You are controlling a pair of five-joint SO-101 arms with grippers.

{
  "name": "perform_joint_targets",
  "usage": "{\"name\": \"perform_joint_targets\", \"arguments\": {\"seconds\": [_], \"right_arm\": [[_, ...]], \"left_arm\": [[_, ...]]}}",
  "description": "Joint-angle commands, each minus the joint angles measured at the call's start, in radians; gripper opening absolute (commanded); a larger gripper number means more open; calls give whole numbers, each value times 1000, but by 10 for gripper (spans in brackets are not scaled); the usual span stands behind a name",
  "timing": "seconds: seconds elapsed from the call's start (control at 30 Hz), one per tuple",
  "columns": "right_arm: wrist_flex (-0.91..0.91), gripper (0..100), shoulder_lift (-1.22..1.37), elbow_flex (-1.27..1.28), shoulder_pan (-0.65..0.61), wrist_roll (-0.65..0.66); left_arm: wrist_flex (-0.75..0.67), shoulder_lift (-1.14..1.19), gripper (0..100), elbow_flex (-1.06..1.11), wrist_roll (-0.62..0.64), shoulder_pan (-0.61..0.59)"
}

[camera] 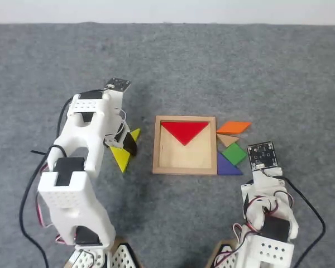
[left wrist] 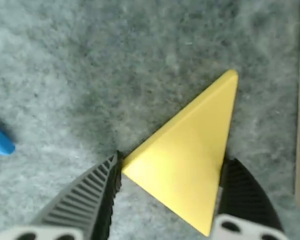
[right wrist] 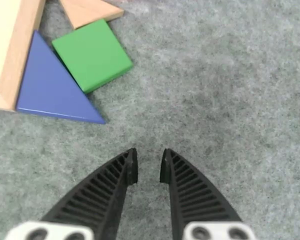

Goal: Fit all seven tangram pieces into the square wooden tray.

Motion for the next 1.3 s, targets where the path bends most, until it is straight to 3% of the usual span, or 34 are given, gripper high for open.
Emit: {"name": "perform_joint_targets", "arguments": {"seconds": [0.0, 0.3, 0.37, 0.47, 0.7, 0.93, 1.27], "right_arm": [[7, 91, -15, 15, -1, 14], [7, 91, -15, 15, -1, 14], [7, 91, -15, 15, -1, 14], [7, 91, -15, 15, -1, 14], [7, 91, -15, 15, -2, 14], [7, 91, -15, 15, -5, 14], [7, 91, -15, 15, -1, 14]], "left_arm": [[63, 9, 312, 12, -5, 17], [150, 103, 308, -53, -20, 12], [163, 114, 265, -84, -2, 9], [129, 112, 206, -88, 6, 14], [80, 107, 202, -94, 8, 12], [115, -68, 172, -77, 5, 18], [153, -252, 172, 84, 31, 221]]}}
